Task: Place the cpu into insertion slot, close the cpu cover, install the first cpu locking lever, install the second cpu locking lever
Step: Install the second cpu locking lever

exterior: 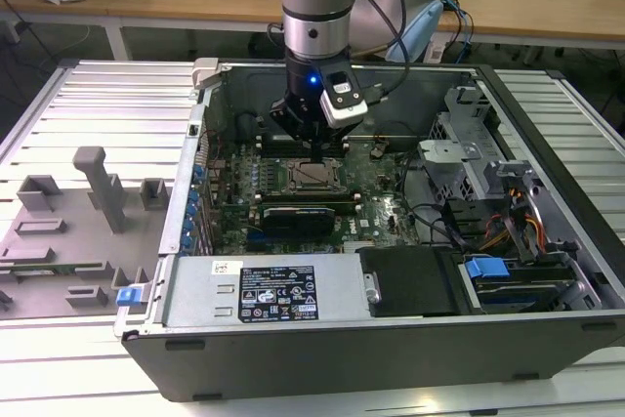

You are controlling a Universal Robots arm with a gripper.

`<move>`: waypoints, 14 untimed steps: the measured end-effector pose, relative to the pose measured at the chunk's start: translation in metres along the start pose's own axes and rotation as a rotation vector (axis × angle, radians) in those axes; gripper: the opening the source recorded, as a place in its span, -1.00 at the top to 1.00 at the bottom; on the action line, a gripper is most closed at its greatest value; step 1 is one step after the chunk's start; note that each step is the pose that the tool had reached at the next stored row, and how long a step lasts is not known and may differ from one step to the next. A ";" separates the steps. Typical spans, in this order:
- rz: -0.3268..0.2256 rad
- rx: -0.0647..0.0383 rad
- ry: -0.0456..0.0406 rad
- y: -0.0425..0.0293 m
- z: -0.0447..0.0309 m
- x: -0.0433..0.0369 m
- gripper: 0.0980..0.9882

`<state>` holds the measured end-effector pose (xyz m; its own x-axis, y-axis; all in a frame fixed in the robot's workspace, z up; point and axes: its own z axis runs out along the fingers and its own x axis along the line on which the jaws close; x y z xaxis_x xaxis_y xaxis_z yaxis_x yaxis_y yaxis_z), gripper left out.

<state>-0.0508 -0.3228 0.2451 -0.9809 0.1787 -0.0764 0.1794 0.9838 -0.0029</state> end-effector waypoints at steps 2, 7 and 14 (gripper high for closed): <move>0.000 0.000 0.0000 0.0000 -0.0001 0.0000 0.98; 0.000 0.000 0.0000 -0.0039 -0.0003 -0.0007 0.98; 0.000 0.000 0.0000 -0.0249 0.0001 -0.0041 0.98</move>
<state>-0.0512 -0.3480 0.2454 -0.9809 0.1786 -0.0764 0.1794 0.9838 -0.0030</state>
